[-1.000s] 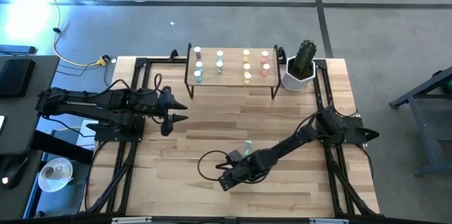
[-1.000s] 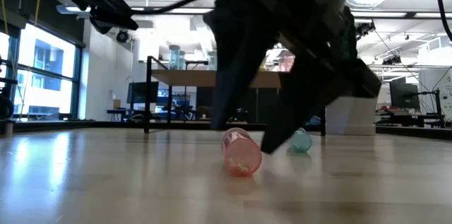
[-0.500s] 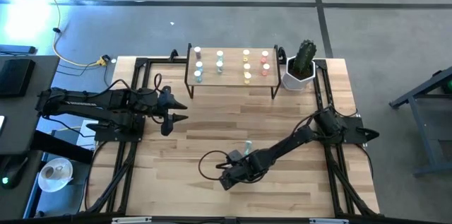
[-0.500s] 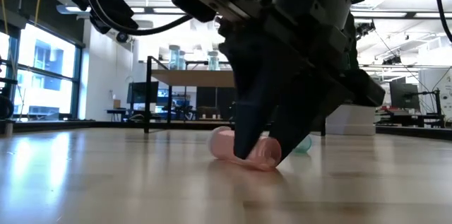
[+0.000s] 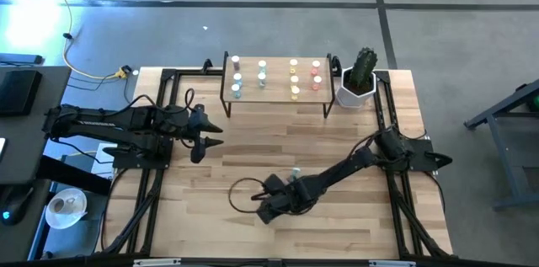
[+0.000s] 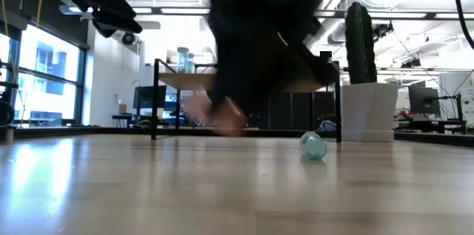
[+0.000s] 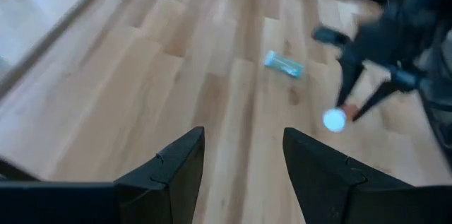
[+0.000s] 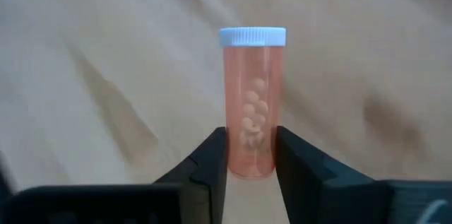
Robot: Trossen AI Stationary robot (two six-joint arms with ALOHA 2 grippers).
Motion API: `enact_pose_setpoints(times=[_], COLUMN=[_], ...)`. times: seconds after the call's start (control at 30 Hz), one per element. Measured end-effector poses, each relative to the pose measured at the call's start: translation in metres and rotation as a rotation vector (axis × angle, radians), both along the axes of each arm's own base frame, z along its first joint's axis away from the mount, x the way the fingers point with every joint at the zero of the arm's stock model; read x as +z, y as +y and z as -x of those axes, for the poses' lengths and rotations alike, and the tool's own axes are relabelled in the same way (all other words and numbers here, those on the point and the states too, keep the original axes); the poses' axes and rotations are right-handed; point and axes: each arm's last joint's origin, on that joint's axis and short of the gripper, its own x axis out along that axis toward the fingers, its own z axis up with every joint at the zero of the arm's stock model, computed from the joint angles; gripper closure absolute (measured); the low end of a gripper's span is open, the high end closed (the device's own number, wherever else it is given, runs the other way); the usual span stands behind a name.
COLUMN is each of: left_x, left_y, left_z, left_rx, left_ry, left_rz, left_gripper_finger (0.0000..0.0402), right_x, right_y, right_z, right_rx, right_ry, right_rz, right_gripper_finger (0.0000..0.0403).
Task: Pick and place medicine bottles onto shelf by color
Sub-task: Put the pink pill bottle on the shelf aligned with the other pink pill bottles
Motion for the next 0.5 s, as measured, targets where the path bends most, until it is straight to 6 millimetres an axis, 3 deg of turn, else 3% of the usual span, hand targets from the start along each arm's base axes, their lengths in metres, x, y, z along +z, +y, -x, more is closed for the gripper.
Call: enact_pose_setpoints(times=[0.33,0.5], left_x=[0.005,0.016], left_y=[-0.004,-0.006], left_z=[-0.003,-0.009], left_rx=[-0.203,-0.289], left_ry=[-0.059,-0.19], left_rz=[-0.051,-0.072], left_gripper_finger=[0.0218,0.0218], right_x=[0.09,0.118], right_y=[-0.018,-0.02], right_z=[-0.013,-0.019], right_rx=[0.117,0.217], right_ry=[-0.287,-0.337], right_rz=[0.326,0.47], right_gripper_finger=[0.0317,0.0317])
